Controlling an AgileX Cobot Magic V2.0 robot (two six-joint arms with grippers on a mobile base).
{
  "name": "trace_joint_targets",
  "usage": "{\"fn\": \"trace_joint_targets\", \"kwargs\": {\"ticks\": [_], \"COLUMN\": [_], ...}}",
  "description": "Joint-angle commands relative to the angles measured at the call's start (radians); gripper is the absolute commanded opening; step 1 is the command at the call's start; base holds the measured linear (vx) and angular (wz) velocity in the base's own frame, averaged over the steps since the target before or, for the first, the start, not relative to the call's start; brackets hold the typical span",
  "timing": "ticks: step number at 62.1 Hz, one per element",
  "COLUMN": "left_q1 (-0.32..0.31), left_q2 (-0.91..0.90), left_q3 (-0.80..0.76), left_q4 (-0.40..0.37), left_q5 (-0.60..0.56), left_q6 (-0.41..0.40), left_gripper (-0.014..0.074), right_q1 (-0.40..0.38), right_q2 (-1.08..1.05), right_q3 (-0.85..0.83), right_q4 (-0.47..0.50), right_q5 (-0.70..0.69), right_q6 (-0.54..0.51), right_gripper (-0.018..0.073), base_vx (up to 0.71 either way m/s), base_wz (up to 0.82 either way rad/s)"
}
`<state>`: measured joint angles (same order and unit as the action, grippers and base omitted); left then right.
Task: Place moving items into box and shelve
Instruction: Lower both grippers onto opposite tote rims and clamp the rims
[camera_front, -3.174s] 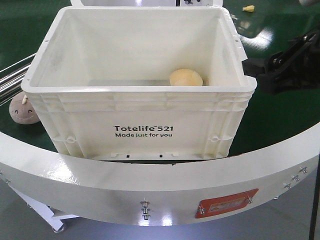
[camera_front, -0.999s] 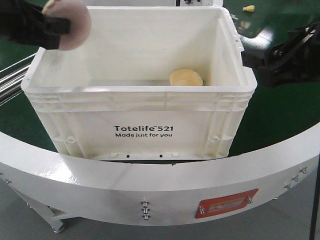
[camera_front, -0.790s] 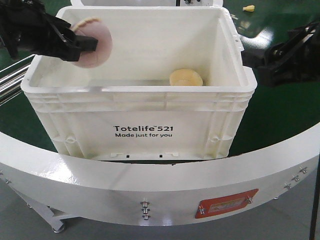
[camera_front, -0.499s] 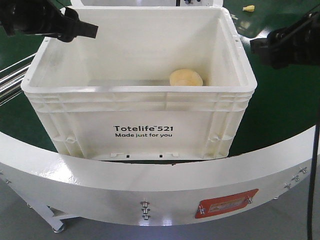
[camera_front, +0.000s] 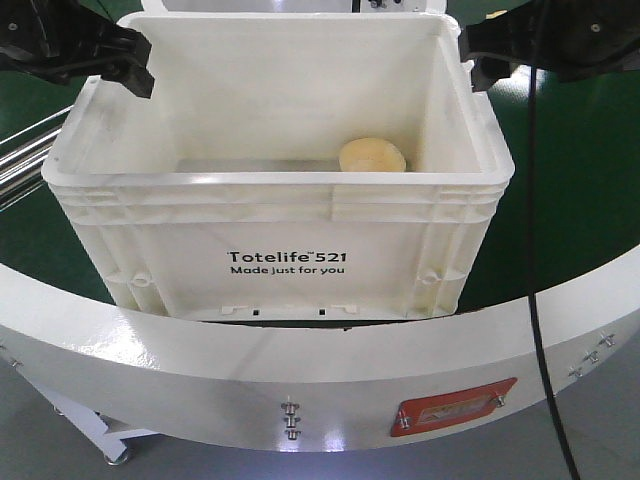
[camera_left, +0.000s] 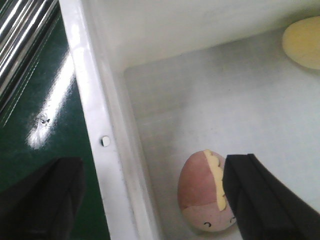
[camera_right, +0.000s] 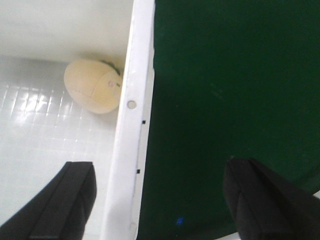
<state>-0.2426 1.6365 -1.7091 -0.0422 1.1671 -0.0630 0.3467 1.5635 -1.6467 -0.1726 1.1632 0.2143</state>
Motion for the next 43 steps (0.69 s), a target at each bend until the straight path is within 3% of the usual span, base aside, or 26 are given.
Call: {"fn": "trace_joint_targets", "kwargs": {"ticks": [1, 12, 20, 43], "left_q1": [-0.007, -0.007, -0.007, -0.007], "left_q2": [-0.022, 0.023, 0.048, 0.071], "left_q3": [-0.034, -0.034, -0.034, -0.034], "left_q4": [-0.002, 0.003, 0.054, 0.067], "left_q5": [-0.030, -0.017, -0.002, 0.011], "left_q6": [-0.033, -0.034, -0.062, -0.069], "left_gripper": [0.0644, 0.0622, 0.0606, 0.0579], "right_q1": [-0.007, -0.007, -0.007, -0.007], "right_q2": [0.022, 0.104, 0.132, 0.170], "right_q3": [-0.066, -0.089, -0.089, -0.090], "right_q4": [-0.003, 0.036, 0.079, 0.043], "right_q5": [0.017, 0.043, 0.026, 0.002], "right_q6": [-0.003, 0.002, 0.000, 0.038], "right_gripper": [0.0571, 0.0571, 0.0571, 0.0549], "base_vx": [0.00, 0.00, 0.00, 0.00], "base_wz": [0.00, 0.00, 0.00, 0.00]}}
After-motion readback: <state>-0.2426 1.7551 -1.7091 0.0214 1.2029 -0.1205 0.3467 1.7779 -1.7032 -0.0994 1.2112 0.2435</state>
